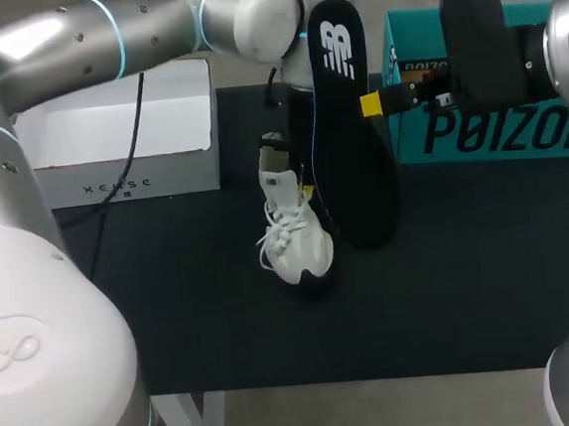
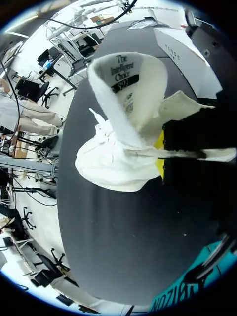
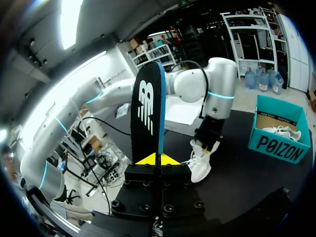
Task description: Take the shoe out of the shoebox, open the shoe tongue, remove and reinsert the insole, then place the shoe into the shoebox
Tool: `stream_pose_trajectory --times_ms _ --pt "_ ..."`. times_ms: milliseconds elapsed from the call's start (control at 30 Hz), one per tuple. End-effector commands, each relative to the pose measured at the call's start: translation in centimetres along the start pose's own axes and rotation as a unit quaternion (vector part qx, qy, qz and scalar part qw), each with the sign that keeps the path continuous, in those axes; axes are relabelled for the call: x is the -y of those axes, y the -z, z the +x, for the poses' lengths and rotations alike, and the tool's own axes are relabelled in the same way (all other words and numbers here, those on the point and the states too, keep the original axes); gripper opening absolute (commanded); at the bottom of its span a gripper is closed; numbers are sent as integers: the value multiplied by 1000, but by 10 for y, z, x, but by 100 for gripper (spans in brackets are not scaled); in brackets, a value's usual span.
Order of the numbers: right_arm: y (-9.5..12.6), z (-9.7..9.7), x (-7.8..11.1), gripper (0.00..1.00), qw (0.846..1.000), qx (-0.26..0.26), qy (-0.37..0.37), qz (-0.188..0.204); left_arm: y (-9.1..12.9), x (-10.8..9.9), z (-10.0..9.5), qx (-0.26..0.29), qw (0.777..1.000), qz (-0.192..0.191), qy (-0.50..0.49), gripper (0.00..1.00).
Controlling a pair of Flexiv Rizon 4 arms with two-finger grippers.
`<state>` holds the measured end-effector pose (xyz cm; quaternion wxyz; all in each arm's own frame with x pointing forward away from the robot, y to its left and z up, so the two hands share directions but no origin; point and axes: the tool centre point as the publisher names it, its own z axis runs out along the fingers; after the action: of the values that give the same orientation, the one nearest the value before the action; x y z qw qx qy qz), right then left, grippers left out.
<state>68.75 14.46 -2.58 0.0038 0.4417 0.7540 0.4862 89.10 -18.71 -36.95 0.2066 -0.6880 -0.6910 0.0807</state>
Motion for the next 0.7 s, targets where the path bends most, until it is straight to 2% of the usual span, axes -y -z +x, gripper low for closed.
stream_pose_trajectory --times_ms 33,67,100,133,367,700 --pt "-3 0 0 0 1000 -1 -1 -1 -2 -11 -11 -4 1000 19 -3 45" --pt "-3 0 0 0 1000 -1 -1 -1 -1 -9 -12 0 1000 15 -6 77" --pt "-3 0 0 0 1000 -1 -1 -1 0 -8 -13 4 1000 12 -6 96" --pt "-3 0 0 0 1000 -1 -1 -1 0 -8 -13 14 1000 7 -4 100" --pt "-3 0 0 0 1000 -1 -1 -1 15 -8 -6 100 995 -25 -16 100" --pt "-3 0 0 0 1000 -1 -1 -1 65 -10 0 186 977 -85 -53 100"
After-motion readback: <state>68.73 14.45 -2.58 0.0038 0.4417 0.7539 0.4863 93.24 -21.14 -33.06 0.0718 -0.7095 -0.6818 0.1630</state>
